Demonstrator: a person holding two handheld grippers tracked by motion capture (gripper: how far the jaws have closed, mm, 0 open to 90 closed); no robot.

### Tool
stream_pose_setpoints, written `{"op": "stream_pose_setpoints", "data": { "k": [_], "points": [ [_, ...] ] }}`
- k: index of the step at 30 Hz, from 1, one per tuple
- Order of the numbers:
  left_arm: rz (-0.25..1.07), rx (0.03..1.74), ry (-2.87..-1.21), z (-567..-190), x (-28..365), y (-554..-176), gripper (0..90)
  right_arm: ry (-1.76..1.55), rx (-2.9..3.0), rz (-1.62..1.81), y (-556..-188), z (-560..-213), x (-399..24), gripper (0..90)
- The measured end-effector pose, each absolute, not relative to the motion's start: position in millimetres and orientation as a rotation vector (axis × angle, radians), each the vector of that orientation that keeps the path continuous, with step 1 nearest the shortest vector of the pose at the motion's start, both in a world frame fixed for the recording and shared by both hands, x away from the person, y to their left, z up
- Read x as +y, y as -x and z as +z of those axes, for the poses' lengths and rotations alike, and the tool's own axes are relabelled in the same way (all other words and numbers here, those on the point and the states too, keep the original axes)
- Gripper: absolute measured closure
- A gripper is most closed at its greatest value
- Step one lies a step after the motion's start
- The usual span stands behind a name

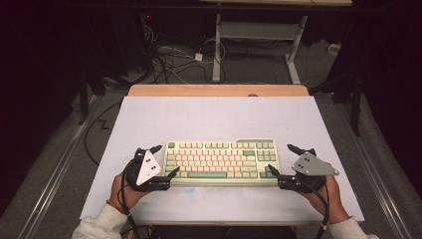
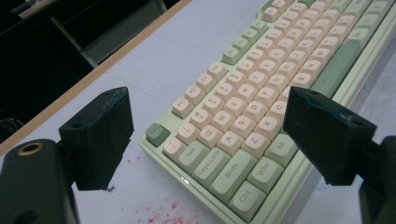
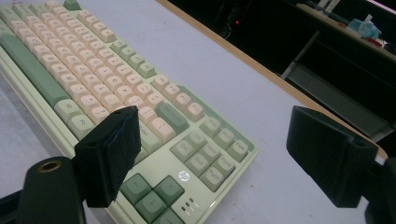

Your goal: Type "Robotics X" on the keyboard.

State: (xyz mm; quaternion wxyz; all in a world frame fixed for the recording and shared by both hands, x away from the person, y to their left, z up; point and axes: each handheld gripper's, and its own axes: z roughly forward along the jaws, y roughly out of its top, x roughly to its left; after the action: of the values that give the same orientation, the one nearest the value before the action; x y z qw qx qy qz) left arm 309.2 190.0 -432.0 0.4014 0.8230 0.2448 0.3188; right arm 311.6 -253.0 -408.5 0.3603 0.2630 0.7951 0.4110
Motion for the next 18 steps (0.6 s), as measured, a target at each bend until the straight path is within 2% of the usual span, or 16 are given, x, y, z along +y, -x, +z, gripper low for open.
{"op": "stream_pose_setpoints", "data": {
  "k": [18],
  "points": [
    [0.813,0.658,-2.102,-442,207,-304,15.3,-0.707,2.03,1.046,-306,-415,-273,18.0]
  ]
}}
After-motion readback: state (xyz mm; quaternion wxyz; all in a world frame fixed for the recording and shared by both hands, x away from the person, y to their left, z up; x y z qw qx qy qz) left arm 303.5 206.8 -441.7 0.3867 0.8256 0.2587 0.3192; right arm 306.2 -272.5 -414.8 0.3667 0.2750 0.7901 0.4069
